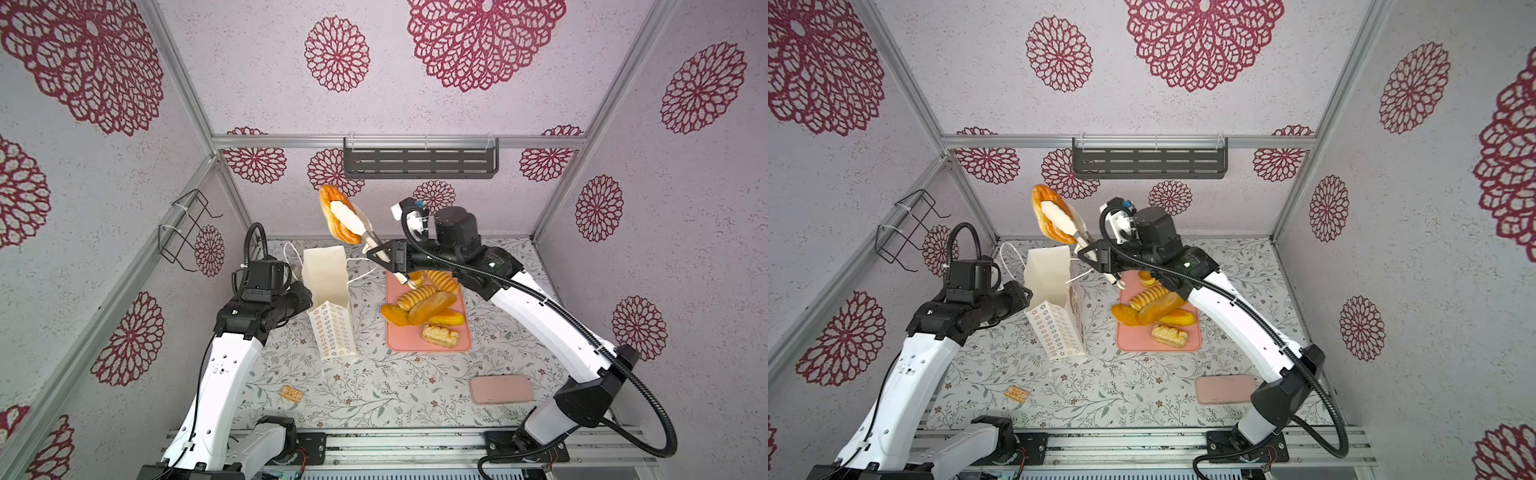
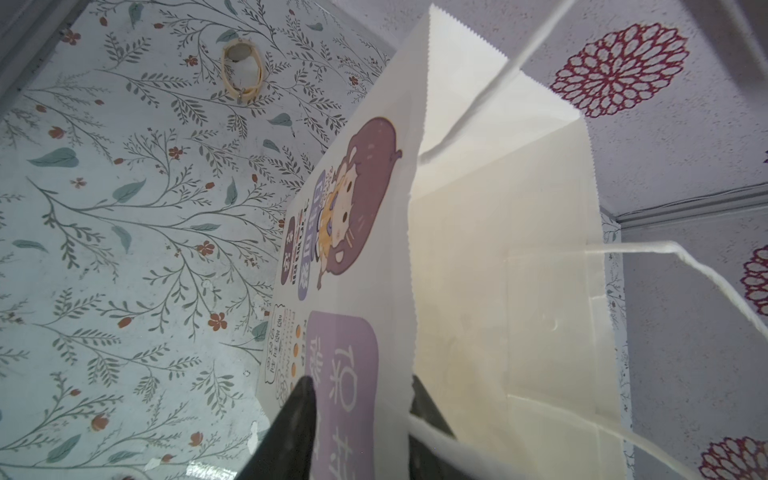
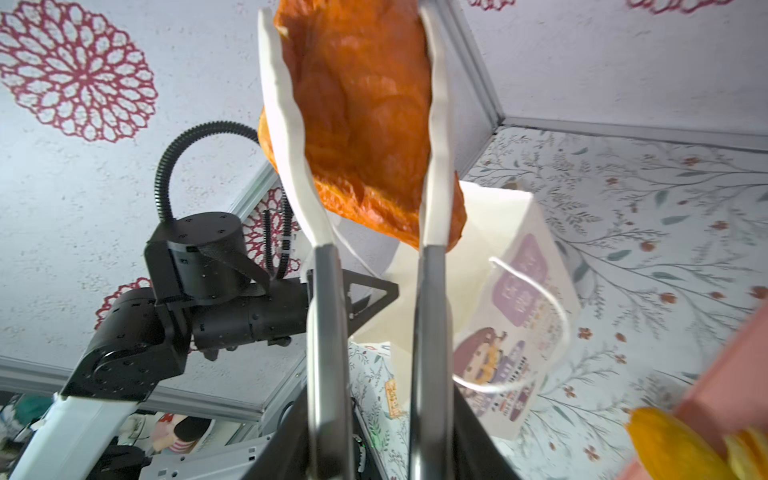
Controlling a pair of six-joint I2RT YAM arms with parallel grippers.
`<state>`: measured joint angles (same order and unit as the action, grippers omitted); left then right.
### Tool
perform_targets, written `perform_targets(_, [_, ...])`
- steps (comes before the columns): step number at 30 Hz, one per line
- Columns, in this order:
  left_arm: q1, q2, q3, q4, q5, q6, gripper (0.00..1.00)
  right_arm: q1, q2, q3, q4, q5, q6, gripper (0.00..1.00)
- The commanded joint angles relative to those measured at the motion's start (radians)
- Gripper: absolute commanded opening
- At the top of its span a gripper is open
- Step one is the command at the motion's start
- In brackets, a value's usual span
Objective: Place the fake bread into the paper bag
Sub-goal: 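Lift the orange pastry with the tongs and carry it toward the bag opening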
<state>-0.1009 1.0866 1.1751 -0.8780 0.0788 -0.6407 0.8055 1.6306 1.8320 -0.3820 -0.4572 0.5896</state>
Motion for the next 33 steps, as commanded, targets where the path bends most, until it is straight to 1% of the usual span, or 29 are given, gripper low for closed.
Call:
perform_targets(1, [0.004,-0.023,-0.010,0.039,0.017,-0.013,0.31,0.046,0.051,0.060,0.110,0.040,0.046,0.40])
perform_targets(4, [0.003,-0.035,-0.018,0.040,0.014,-0.012,0.27,0.065,0.096,0.077,0.107,0.052,0.055,0.39])
perform_targets(10, [0.004,-0.059,-0.034,0.040,0.010,-0.006,0.21,0.073,0.131,0.081,0.080,0.061,0.052,0.39])
perform_targets(14, [0.003,-0.061,-0.035,0.040,0.010,-0.003,0.17,0.080,0.133,0.077,0.026,0.077,0.029,0.39])
perform_targets(21, [0.003,-0.049,-0.022,0.048,0.013,0.000,0.04,0.082,0.110,0.060,-0.048,0.107,-0.010,0.40])
perform_targets(24, [0.004,-0.041,-0.012,0.048,0.013,0.004,0.01,0.083,0.093,0.056,-0.075,0.122,-0.027,0.42])
perform_targets(33, [0.003,-0.024,0.015,0.047,0.021,0.008,0.00,0.082,0.052,0.038,-0.126,0.146,-0.062,0.47])
